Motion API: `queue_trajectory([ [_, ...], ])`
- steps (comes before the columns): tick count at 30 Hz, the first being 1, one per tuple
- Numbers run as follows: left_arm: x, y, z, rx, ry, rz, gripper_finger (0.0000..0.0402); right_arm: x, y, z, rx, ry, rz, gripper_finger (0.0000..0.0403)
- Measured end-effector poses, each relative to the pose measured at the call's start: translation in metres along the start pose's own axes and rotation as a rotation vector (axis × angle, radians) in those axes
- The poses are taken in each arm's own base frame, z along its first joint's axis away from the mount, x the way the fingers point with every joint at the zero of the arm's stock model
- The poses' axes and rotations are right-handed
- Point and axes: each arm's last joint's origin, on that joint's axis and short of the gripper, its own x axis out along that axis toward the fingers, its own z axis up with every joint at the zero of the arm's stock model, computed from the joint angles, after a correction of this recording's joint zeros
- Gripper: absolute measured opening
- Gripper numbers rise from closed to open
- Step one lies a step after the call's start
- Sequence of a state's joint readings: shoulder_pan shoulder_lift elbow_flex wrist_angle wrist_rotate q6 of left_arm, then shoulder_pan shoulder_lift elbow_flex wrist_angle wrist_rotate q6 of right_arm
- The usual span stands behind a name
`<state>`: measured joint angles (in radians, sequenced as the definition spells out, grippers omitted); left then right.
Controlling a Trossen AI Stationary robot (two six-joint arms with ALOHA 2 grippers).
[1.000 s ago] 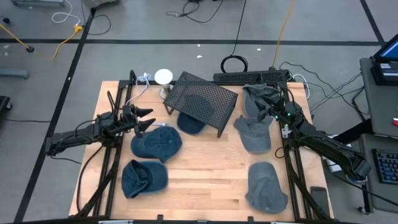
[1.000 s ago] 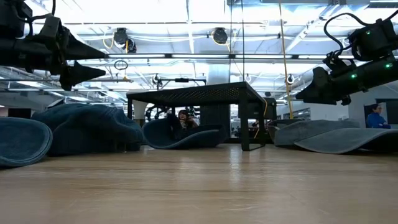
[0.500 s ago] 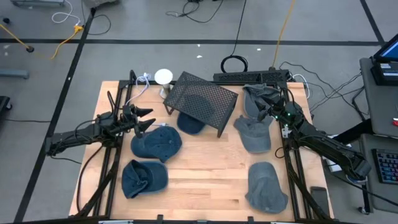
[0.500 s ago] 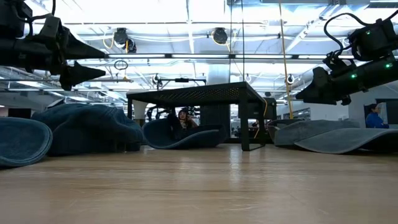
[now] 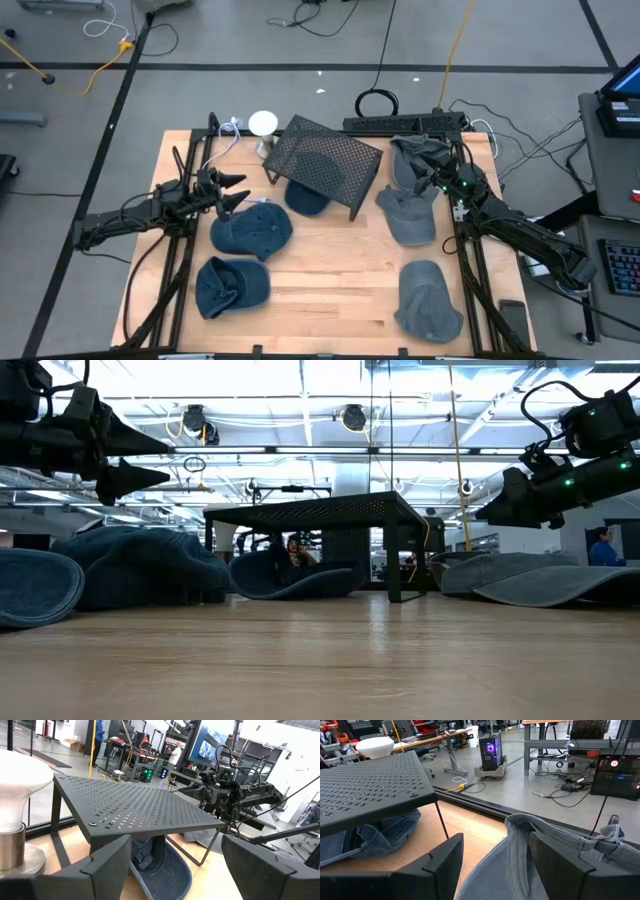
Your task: Pick & Place hat
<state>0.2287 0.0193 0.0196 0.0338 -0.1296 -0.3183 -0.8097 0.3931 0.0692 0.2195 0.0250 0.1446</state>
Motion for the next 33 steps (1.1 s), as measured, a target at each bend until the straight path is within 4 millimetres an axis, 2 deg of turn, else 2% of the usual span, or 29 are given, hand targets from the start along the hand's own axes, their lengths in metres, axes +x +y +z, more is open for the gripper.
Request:
queue_trajectory([
  [7,0.0,0.0,0.0,0.002,0.0,0.001,0.0301,0.0,0.0,0.0,0.0,0.0,0.0,0.0222],
  [13,0.0,0.0007,0.0004,0.15,-0.009,0.027,0.0309,0.0,0.0,0.0,0.0,0.0,0.0,0.0222],
  [23,0.0,0.0005,0.0018,0.202,-0.022,0.029,0.0322,0.0,0.0,0.0,0.0,0.0,0.0,0.0222],
  [33,0.0,0.0003,0.0023,0.074,-0.03,0.028,0.0306,0.0,0.0,0.0,0.0,0.0,0.0,0.0222],
])
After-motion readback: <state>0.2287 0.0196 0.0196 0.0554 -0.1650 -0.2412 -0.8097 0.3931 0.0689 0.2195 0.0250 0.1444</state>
